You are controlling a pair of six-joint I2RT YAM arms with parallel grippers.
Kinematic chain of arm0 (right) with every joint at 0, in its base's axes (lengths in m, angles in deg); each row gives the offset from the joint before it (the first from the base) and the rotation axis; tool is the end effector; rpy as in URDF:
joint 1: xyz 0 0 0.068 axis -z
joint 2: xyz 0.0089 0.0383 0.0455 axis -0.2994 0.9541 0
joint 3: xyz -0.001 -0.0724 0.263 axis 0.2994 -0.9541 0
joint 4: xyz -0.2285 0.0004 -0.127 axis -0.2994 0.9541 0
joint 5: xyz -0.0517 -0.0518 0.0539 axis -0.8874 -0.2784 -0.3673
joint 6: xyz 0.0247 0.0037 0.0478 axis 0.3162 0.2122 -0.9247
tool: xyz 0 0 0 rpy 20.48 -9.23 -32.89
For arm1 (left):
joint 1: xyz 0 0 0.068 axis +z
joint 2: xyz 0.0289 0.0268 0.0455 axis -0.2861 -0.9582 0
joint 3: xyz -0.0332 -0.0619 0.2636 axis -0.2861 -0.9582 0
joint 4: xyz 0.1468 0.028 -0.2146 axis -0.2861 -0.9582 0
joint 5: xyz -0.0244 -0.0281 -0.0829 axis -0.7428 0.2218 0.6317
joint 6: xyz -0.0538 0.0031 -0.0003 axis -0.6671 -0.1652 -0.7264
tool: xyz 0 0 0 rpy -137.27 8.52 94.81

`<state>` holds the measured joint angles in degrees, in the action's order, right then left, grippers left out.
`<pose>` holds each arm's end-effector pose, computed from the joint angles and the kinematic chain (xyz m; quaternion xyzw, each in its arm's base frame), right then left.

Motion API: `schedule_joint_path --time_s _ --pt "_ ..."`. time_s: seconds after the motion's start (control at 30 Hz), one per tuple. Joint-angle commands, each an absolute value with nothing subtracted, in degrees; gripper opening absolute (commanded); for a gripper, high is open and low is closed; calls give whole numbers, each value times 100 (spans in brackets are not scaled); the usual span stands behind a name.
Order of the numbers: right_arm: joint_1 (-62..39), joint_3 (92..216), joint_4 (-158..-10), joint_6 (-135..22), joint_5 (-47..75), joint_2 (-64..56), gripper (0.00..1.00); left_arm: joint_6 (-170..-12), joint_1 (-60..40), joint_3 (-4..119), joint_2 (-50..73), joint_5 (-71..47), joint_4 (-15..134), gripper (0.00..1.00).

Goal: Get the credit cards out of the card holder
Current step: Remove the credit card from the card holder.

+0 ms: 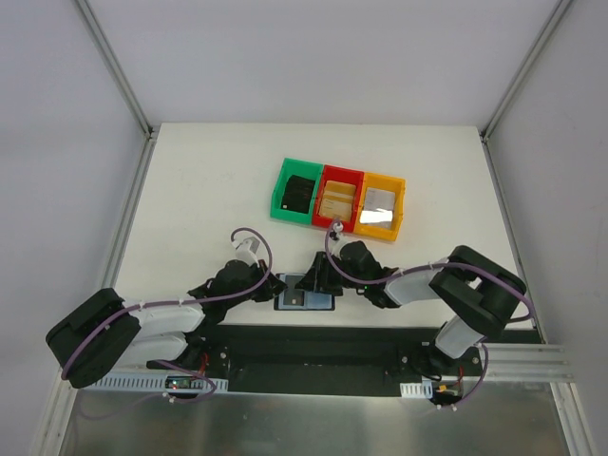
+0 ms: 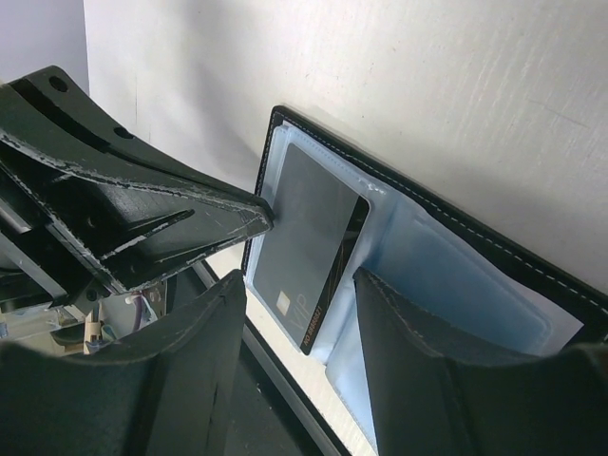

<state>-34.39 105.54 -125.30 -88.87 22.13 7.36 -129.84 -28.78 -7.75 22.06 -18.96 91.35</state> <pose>0.1692 0.2308 0.1339 -0.1669 0.8216 0.4613 0.2903 0.1328 -0.1359 0.1337 -0.0308 0.8358 -0.4145 0.3588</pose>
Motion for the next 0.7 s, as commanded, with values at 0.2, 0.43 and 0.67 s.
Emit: schedule_joint_path --time_s 0.2,0.43,0.67 --pt "-3435 10481 -13097 -9060 2421 808 51 -13022 -2926 -963 1980 -1903 9045 0" --pt "-3426 10490 -13387 -9148 2588 870 48 -13031 -2917 -963 1848 -1868 9133 0" --pt "-3435 10490 -13642 -9271 2702 1054 45 -13031 -2926 -946 1751 -1824 9212 0"
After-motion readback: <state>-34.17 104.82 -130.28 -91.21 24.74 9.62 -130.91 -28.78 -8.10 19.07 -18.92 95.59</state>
